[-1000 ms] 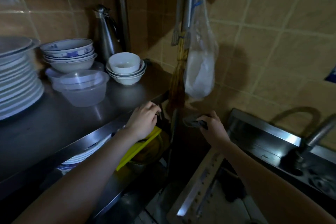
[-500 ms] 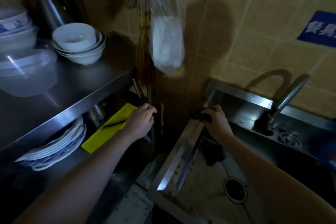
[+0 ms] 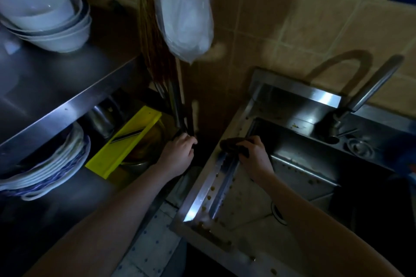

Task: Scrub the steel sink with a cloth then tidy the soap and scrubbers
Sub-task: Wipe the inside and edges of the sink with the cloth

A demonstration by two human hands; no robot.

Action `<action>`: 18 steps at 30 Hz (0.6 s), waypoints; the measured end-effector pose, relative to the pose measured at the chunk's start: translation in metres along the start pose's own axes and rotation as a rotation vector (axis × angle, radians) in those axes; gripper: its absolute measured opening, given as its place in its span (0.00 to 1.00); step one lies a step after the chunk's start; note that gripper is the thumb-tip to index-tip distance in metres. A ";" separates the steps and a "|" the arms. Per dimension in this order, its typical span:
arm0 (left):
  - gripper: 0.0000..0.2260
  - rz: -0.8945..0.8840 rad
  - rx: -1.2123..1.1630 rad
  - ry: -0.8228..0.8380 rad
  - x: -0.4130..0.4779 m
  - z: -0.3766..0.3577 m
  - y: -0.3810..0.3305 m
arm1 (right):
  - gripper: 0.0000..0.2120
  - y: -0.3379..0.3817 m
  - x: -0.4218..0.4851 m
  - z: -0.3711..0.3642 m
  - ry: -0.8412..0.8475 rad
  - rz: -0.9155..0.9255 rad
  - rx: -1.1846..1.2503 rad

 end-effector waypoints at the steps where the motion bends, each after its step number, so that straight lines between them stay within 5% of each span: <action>1: 0.12 0.001 -0.005 0.005 0.001 -0.005 0.000 | 0.15 -0.001 0.002 -0.004 0.005 -0.002 0.002; 18: 0.13 0.023 -0.072 0.029 0.057 -0.050 0.003 | 0.18 -0.021 0.057 -0.051 0.032 0.027 -0.086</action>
Point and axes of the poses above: each hand's wrist, its own x-axis towards the middle knuckle, its own z-axis out of the back of the hand, y = z × x, the point moved 9 cm from there along x, towards the middle knuckle, and after that the axes turned 5 degrees about -z, right-handed, at the moved point
